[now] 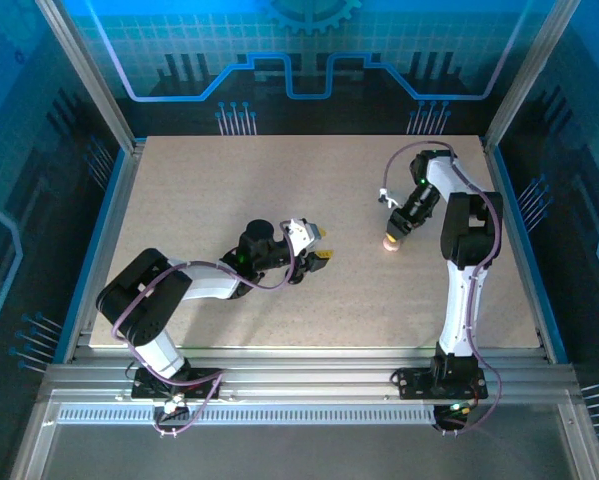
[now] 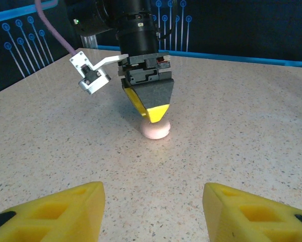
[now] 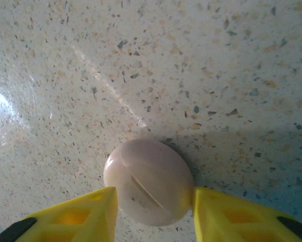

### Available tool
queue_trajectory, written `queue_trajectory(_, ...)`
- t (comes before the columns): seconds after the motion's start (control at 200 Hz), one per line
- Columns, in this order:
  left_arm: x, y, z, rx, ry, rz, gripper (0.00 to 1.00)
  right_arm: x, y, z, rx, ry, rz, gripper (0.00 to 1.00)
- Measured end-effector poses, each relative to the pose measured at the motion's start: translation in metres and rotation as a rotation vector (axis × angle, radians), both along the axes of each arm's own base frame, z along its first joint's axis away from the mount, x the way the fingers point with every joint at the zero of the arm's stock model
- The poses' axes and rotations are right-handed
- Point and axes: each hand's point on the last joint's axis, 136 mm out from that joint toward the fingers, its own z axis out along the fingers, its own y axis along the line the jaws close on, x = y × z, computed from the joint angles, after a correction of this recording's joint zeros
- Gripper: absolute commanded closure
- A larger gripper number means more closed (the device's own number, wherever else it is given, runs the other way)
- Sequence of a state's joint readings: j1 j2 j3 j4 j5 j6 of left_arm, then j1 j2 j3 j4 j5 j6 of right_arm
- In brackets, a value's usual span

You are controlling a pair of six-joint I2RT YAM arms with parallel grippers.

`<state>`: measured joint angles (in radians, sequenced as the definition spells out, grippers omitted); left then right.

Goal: Insert the wireless bluetooth earbuds into the charging case

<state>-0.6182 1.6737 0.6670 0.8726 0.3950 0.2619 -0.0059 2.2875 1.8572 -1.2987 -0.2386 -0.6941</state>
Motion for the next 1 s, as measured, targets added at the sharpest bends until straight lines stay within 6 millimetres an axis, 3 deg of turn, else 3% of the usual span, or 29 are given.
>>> queue_trajectory(0.305,0.012,0.016,0.008,-0.013,0.057,0.108,0.49,0.013,0.0,0.005,-0.004,-0.067,-0.024,0.53)
queue_trajectory(0.59,0.02,0.048,0.033,-0.042,0.096,0.307,0.49,0.021,0.014,0.069,0.025,-0.296,-0.089,0.53)
queue_trajectory(0.705,0.018,0.067,0.041,-0.041,0.177,0.411,0.49,0.011,0.044,0.09,0.045,-0.361,-0.076,0.52)
queue_trajectory(0.885,0.013,0.102,0.057,-0.037,0.331,0.591,0.48,-0.026,0.114,0.097,0.089,-0.375,-0.016,0.51)
queue_trajectory(1.001,0.005,0.138,0.061,-0.056,0.448,0.734,0.48,-0.047,0.152,0.104,0.097,-0.374,-0.008,0.48)
